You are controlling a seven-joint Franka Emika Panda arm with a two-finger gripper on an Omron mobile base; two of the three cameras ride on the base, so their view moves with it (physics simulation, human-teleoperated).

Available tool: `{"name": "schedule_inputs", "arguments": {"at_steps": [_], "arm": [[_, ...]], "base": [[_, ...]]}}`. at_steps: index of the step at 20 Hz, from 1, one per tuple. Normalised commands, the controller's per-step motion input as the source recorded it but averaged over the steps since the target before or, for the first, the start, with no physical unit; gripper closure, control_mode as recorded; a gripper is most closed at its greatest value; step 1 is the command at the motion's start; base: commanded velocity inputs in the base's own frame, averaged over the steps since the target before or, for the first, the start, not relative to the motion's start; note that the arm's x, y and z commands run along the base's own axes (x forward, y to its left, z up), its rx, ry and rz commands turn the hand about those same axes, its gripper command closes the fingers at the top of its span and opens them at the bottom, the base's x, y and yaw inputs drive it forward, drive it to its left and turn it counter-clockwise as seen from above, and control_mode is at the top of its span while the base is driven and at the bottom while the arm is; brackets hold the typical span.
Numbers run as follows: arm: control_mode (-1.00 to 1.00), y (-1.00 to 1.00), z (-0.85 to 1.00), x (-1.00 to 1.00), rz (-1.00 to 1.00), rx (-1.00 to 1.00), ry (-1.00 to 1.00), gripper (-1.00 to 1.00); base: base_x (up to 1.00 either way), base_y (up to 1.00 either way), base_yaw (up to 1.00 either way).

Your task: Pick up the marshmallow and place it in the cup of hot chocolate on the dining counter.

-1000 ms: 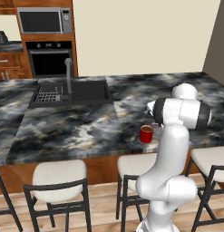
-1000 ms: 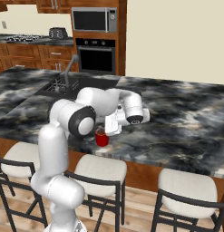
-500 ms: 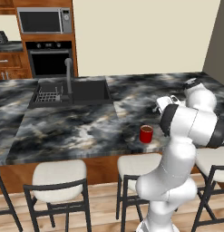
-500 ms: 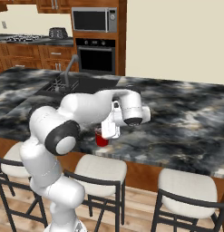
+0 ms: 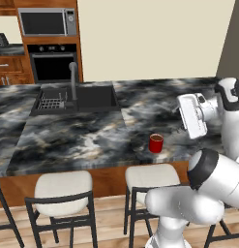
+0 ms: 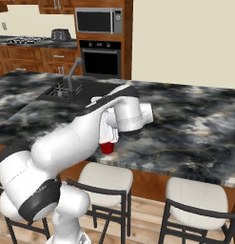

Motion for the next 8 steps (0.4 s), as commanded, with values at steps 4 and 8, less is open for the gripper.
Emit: {"name": "schedule_inputs", "arguments": {"at_steps": [4,8], "arm": [[-1.00,0.34,0.80,-0.69,0.00,-0.06,-0.46,-1.00],[-1.00,0.42,0.71,-0.66,0.00,-0.09,-0.42,-1.00]], "base": [[0.00,0.00,0.00],[0.00,0.00,0.00]]}}
